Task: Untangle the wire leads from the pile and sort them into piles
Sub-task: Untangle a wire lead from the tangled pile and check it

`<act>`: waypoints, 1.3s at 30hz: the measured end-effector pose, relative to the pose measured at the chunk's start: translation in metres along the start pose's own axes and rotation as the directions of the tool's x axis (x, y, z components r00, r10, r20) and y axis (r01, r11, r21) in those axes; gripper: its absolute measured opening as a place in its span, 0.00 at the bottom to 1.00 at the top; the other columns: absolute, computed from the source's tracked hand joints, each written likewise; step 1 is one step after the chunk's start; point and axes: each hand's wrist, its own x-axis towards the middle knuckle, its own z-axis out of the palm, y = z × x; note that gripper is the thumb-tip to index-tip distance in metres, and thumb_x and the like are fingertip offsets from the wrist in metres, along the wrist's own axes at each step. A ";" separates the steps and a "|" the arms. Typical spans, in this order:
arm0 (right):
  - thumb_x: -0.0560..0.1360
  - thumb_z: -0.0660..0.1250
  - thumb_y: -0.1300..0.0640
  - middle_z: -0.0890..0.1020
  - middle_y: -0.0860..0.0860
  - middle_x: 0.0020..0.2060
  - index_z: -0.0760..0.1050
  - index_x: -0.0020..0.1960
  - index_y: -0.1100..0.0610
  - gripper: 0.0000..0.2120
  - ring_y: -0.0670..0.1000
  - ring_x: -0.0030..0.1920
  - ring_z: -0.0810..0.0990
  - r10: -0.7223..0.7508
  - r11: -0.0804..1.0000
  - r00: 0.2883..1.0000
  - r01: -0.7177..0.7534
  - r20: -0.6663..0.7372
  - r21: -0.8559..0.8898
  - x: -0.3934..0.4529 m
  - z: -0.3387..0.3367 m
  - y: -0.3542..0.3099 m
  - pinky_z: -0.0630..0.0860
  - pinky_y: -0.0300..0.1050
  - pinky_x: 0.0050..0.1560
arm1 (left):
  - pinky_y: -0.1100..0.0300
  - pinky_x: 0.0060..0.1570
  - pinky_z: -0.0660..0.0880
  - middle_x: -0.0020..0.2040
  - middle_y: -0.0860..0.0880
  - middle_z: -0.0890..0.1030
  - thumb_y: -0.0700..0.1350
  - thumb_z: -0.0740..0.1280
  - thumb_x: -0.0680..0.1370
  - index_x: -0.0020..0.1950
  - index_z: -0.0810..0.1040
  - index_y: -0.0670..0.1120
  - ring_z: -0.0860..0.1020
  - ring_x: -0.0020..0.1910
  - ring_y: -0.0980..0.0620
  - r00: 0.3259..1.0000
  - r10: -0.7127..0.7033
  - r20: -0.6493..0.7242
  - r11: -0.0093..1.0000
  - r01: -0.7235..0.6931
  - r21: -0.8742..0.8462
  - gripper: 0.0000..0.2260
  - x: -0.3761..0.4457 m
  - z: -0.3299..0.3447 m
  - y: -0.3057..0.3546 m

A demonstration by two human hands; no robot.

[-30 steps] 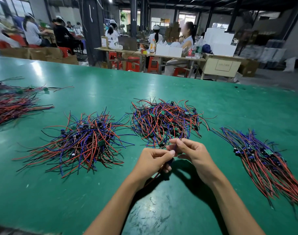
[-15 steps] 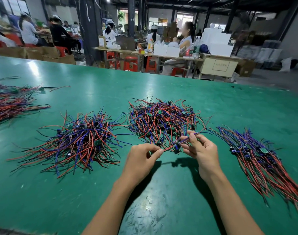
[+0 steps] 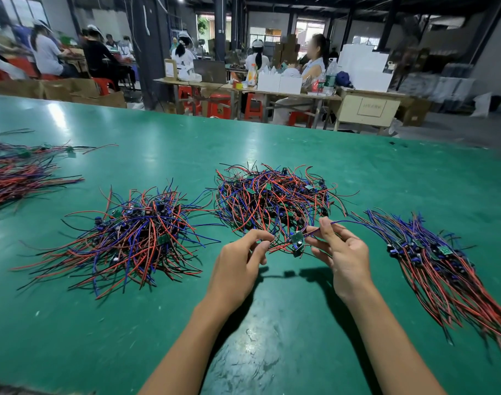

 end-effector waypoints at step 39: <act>0.81 0.66 0.48 0.83 0.46 0.48 0.83 0.53 0.49 0.09 0.53 0.51 0.78 -0.382 -0.085 0.809 0.450 0.447 -0.889 -0.002 -0.024 0.020 0.67 0.49 0.50 | 0.54 0.56 0.73 0.50 0.54 0.81 0.44 0.72 0.78 0.53 0.84 0.52 0.75 0.52 0.54 0.994 0.074 -0.076 0.974 -0.056 0.221 0.06 -0.003 0.005 0.007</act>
